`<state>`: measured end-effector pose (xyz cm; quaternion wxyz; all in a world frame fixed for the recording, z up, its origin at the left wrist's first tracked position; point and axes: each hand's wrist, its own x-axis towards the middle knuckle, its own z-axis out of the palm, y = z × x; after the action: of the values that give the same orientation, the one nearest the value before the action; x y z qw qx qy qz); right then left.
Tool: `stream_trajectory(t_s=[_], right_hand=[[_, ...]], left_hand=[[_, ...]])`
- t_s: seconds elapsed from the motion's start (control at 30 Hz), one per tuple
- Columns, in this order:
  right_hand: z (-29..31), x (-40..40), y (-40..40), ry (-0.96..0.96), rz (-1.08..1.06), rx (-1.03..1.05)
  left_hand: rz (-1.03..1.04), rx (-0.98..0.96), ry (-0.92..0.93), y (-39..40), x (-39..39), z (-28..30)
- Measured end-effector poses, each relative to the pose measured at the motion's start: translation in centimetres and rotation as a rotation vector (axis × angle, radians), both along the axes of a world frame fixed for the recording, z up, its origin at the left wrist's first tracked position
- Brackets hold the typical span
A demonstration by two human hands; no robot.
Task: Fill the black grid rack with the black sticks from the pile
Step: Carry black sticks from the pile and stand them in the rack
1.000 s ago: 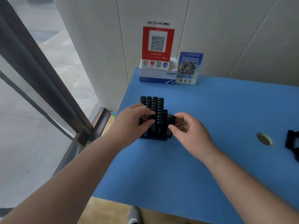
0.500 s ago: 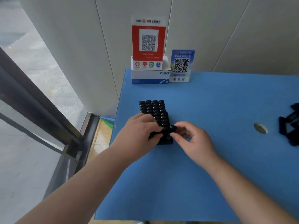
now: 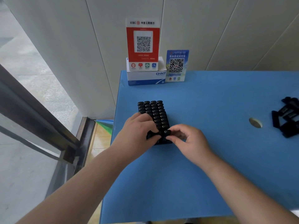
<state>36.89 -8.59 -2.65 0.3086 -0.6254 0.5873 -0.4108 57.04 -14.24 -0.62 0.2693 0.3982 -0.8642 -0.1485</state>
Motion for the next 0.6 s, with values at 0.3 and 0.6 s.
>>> stream_trajectory(t_s=[0.3,0.6], right_hand=[[-0.4,0.4,0.1,0.147,-0.045,0.034],[0.9,-3.1,2.7,0.253,-0.178,0.071]], left_hand=[[0.010,0.025,-0.007,0.3,0.3,-0.2],[0.051,-0.044,0.012,0.5,-1.7,1.7]])
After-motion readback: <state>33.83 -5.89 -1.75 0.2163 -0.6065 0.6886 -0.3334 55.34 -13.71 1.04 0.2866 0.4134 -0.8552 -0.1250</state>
